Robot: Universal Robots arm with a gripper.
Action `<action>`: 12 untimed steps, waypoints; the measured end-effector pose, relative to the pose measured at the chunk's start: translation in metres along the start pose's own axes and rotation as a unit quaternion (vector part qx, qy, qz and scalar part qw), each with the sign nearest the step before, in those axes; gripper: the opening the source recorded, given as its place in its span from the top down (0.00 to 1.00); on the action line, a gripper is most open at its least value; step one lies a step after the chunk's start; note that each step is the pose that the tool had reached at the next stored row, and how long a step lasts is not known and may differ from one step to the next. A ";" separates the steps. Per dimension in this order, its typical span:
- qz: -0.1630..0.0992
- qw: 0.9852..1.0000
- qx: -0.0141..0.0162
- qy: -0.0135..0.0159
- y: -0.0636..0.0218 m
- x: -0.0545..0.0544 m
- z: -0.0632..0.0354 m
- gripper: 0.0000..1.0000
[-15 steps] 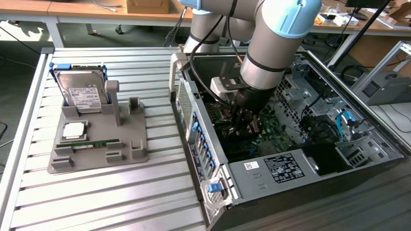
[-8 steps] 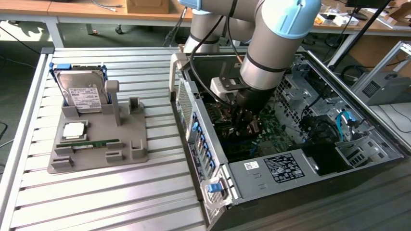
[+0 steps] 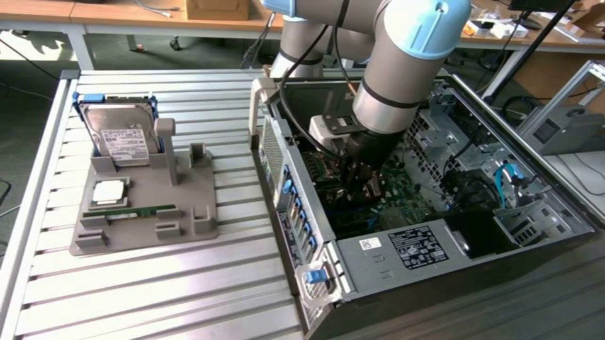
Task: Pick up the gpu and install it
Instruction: 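Insert the gpu into the slot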
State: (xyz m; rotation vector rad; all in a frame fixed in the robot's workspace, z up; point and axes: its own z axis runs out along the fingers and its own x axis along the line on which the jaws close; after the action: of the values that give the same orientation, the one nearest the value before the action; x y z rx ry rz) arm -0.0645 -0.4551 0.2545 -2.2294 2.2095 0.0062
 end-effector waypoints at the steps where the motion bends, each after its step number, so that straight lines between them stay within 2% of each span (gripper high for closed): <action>1: 0.000 1.000 0.000 0.000 0.0000 0.000 0.0000 0.73; 12: 0.000 1.000 0.000 0.000 0.0000 0.000 0.0015 0.73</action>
State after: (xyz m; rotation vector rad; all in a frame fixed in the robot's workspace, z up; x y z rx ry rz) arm -0.0645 -0.4552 0.2530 -2.2295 2.2095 0.0061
